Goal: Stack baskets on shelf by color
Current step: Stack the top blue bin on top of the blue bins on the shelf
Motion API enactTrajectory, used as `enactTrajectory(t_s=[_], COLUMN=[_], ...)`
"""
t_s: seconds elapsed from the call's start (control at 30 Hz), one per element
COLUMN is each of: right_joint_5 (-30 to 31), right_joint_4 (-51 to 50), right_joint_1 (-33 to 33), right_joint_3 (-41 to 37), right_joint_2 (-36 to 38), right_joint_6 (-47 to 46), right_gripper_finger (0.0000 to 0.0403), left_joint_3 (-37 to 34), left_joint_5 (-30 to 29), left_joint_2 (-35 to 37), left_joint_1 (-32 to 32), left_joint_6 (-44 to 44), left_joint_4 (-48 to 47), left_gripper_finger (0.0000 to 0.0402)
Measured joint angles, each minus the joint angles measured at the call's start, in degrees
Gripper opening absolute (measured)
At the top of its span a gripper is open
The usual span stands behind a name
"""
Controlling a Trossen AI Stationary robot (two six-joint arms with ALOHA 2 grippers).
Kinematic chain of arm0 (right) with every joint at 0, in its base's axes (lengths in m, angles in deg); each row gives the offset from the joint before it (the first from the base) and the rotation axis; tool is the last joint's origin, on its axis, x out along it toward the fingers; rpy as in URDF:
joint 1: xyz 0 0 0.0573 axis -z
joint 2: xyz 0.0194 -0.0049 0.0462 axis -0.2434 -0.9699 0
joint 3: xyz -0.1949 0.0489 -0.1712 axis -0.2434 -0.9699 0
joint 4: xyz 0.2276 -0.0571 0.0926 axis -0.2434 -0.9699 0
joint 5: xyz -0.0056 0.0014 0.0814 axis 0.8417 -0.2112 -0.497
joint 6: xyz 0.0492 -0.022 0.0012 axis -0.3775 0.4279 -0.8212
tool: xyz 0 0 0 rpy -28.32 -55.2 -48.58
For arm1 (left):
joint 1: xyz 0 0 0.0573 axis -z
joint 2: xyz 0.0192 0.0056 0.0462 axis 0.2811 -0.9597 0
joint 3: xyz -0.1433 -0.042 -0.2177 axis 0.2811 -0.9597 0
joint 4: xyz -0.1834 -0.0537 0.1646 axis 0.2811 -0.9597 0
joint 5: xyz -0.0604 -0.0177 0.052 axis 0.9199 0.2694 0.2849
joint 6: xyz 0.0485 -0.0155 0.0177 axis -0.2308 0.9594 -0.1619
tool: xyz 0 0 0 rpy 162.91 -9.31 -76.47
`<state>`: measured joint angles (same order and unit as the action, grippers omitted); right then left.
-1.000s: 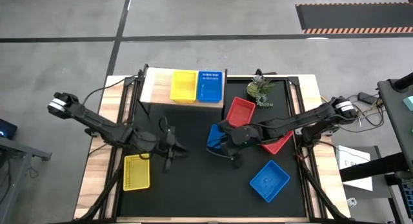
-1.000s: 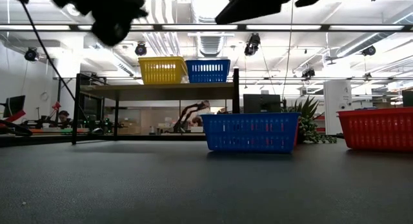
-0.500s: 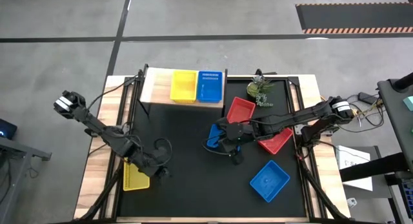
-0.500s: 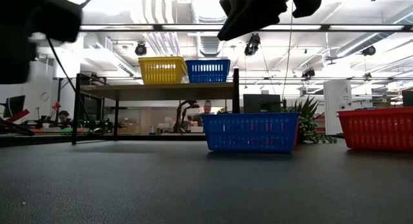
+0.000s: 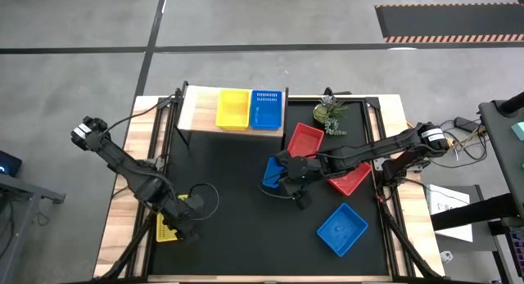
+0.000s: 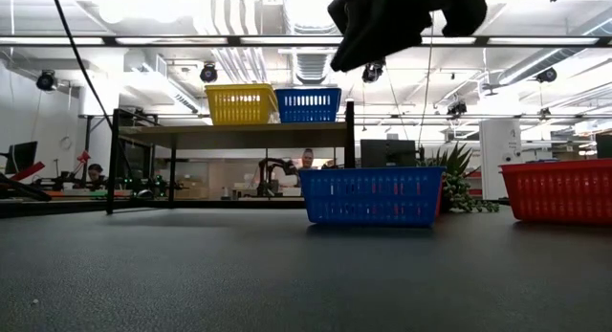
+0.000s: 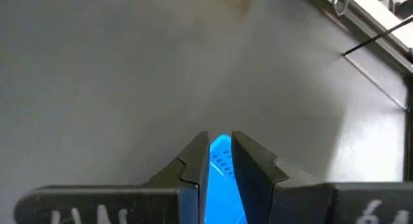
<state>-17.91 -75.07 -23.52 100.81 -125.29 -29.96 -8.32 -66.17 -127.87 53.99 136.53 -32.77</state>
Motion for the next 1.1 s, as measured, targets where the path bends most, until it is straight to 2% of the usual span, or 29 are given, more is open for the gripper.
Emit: enactTrajectory(t_s=[0.27, 0.47, 0.63, 0.8, 0.93, 1.1], right_joint_5=[-4.3, -4.4, -4.4, -4.4, -4.4, -4.5], right_joint_4=[-2.4, -12.6, -20.8, -22.4, -22.7, -25.4], right_joint_1=[0.0, 0.0, -0.2, -0.4, -1.8, -4.6], right_joint_3=[-1.5, 2.3, 4.4, 3.5, 2.2, 2.0], right_joint_2=[0.0, 0.1, 0.1, 0.1, 0.1, 0.9], right_joint_6=[-3.0, -8.2, -13.5, -16.6, -16.9, -18.1], right_gripper_finger=[0.0058, 0.0084, 0.0127, 0.0157, 0.0164, 0.0157], left_joint_3=[1.0, 1.7, 2.7, 4.9, 8.5, 12.3], left_joint_5=[-2.5, -6.8, -13.5, -17.8, -22.7, -31.0], left_joint_2=[-0.8, -3.4, -7.9, -13.1, -17.3, -22.1], left_joint_1=[-1.0, -4.4, -7.4, -11.7, -14.4, -17.4], left_joint_6=[-4.1, -8.0, -20.6, -36.0, -46.5, -54.0], left_joint_4=[-1.0, 2.1, 11.7, 22.2, 23.6, 26.1], left_gripper_finger=[0.0047, 0.0047, 0.0047, 0.0047, 0.0047, 0.0047])
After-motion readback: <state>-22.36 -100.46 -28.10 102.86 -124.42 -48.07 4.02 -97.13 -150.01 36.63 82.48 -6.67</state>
